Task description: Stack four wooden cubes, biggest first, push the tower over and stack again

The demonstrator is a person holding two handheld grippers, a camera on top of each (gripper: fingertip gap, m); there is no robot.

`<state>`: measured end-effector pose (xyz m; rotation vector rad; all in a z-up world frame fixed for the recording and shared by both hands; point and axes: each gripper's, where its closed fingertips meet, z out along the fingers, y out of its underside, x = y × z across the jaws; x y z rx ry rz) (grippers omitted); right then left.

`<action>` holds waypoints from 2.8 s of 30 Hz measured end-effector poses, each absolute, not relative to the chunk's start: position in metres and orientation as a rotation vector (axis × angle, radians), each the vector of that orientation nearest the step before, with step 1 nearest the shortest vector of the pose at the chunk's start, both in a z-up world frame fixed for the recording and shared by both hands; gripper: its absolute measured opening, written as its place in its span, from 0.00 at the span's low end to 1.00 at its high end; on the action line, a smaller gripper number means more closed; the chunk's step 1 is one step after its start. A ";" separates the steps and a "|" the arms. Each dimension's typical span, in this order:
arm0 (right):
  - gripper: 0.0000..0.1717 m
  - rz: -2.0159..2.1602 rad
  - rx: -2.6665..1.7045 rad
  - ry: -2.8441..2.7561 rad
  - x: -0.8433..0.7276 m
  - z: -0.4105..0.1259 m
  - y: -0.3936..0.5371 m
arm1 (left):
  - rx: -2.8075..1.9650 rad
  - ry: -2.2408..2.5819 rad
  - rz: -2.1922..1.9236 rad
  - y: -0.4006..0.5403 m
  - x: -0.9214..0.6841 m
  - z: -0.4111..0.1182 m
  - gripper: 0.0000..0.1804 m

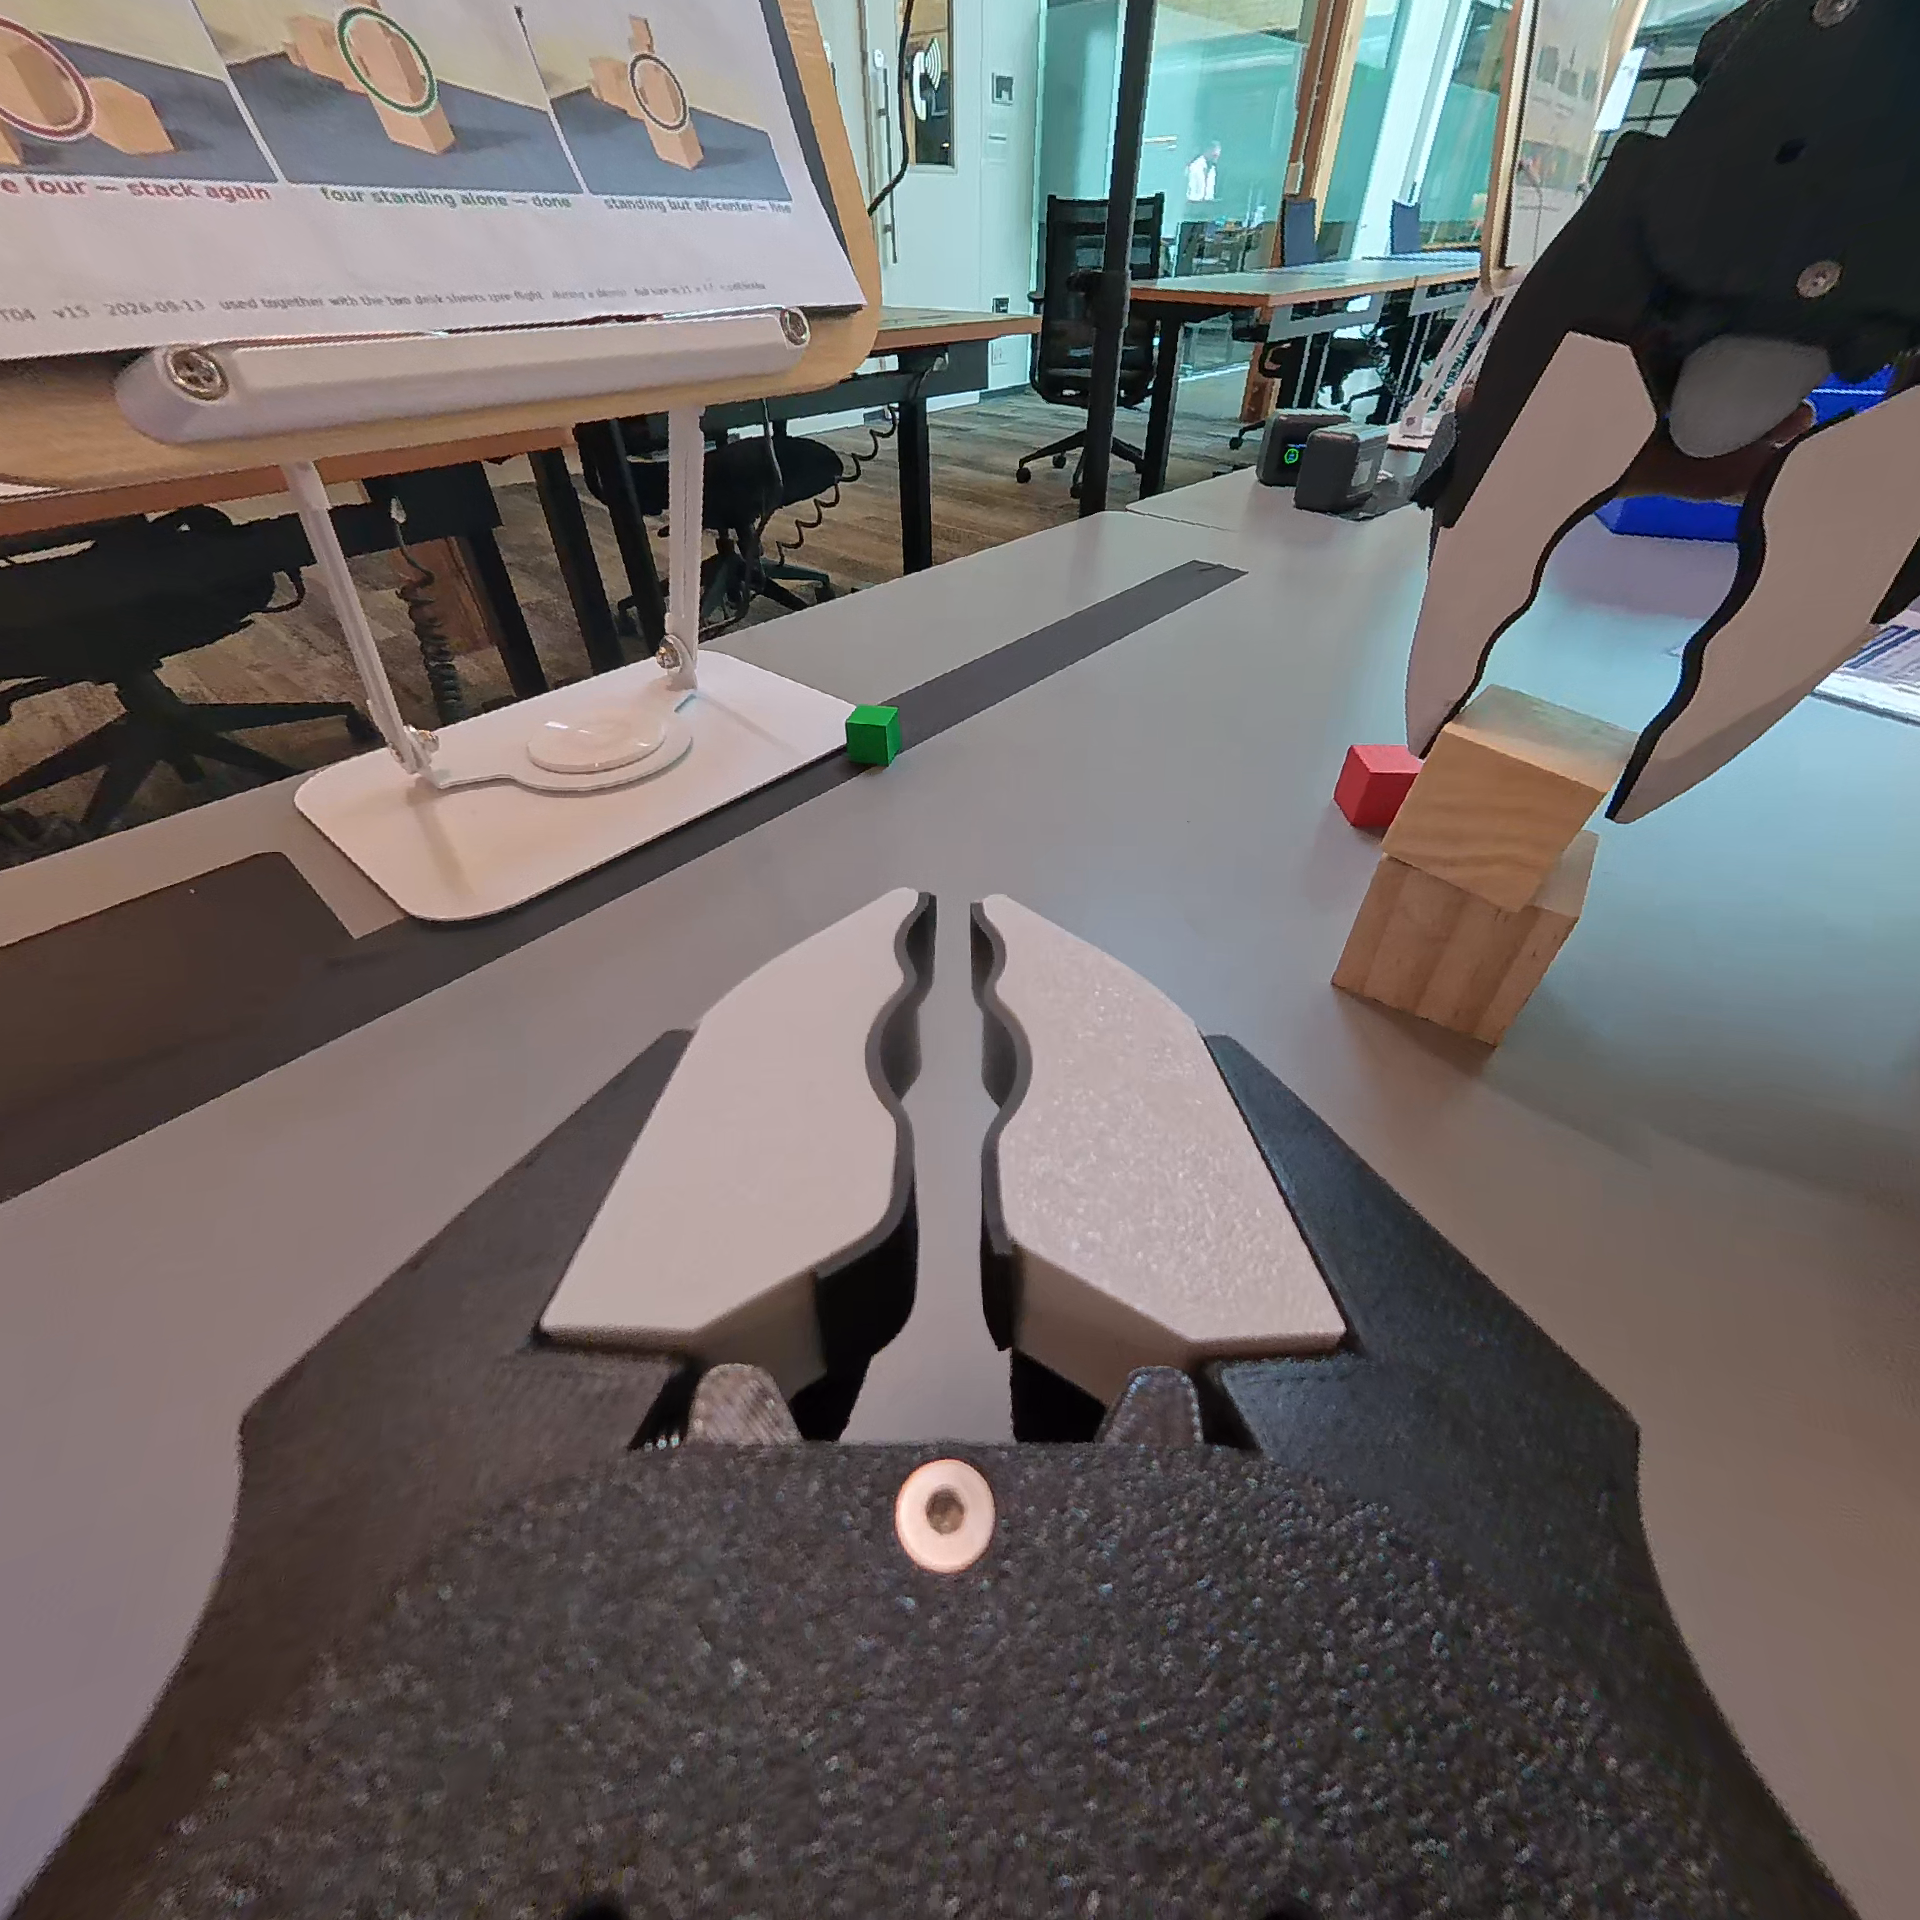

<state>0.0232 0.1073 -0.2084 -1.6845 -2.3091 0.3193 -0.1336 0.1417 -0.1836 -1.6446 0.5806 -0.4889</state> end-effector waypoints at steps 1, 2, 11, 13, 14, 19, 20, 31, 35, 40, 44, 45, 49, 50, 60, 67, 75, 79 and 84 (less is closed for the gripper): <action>0.26 0.322 -1.684 -2.305 0.023 -0.208 0.107 | -1.642 0.580 -0.490 0.141 -0.134 -0.183 0.03; 0.26 0.324 -1.685 -2.300 0.023 -0.208 0.107 | -1.639 0.578 -0.490 0.141 -0.134 -0.182 0.03; 0.26 0.314 -1.685 -2.298 0.023 -0.208 0.107 | -1.635 0.582 -0.491 0.140 -0.133 -0.181 0.03; 0.26 0.331 -1.679 -2.298 0.023 -0.208 0.107 | -1.634 0.583 -0.491 0.140 -0.133 -0.180 0.03; 0.26 0.343 -1.677 -2.296 0.023 -0.208 0.107 | -1.633 0.582 -0.490 0.140 -0.134 -0.180 0.03; 0.27 0.359 -1.676 -2.282 0.024 -0.207 0.109 | -1.634 0.583 -0.494 0.140 -0.133 -0.180 0.03; 0.27 0.361 -1.678 -2.283 0.024 -0.208 0.108 | -1.635 0.585 -0.495 0.140 -0.133 -0.180 0.03; 0.26 0.310 -1.679 -2.386 0.040 -0.205 0.105 | -1.651 0.602 -0.495 0.141 -0.130 -0.186 0.04; 0.26 0.227 -1.639 -2.452 0.040 -0.203 0.106 | -1.655 0.607 -0.493 0.141 -0.129 -0.187 0.04; 0.27 0.170 -1.603 -2.537 0.038 -0.210 0.103 | -1.656 0.608 -0.489 0.141 -0.130 -0.187 0.04; 0.26 0.143 -1.587 -2.565 0.037 -0.211 0.103 | -1.657 0.606 -0.492 0.141 -0.130 -0.187 0.04; 0.26 0.135 -1.583 -2.570 0.037 -0.211 0.103 | -1.657 0.608 -0.491 0.141 -0.130 -0.187 0.04; 0.26 0.109 -1.572 -2.580 0.037 -0.211 0.106 | -1.658 0.610 -0.492 0.141 -0.130 -0.188 0.04; 0.26 0.107 -1.572 -2.583 0.037 -0.211 0.107 | -1.659 0.610 -0.492 0.141 -0.130 -0.188 0.04; 0.29 0.073 -1.569 -2.577 0.039 -0.213 0.109 | -1.658 0.611 -0.496 0.141 -0.129 -0.188 0.04; 0.38 0.140 -1.609 -2.438 0.033 -0.197 0.112 | -1.659 0.609 -0.494 0.140 -0.130 -0.187 0.04; 0.36 0.318 -1.727 -2.016 0.046 -0.154 0.141 | -1.658 0.613 -0.492 0.140 -0.130 -0.187 0.04; 0.36 0.307 -1.815 -1.845 0.074 -0.157 0.165 | -1.666 0.617 -0.490 0.140 -0.129 -0.190 0.04; 0.37 0.185 -1.966 -1.668 0.119 -0.186 0.191 | -1.670 0.625 -0.484 0.140 -0.128 -0.191 0.04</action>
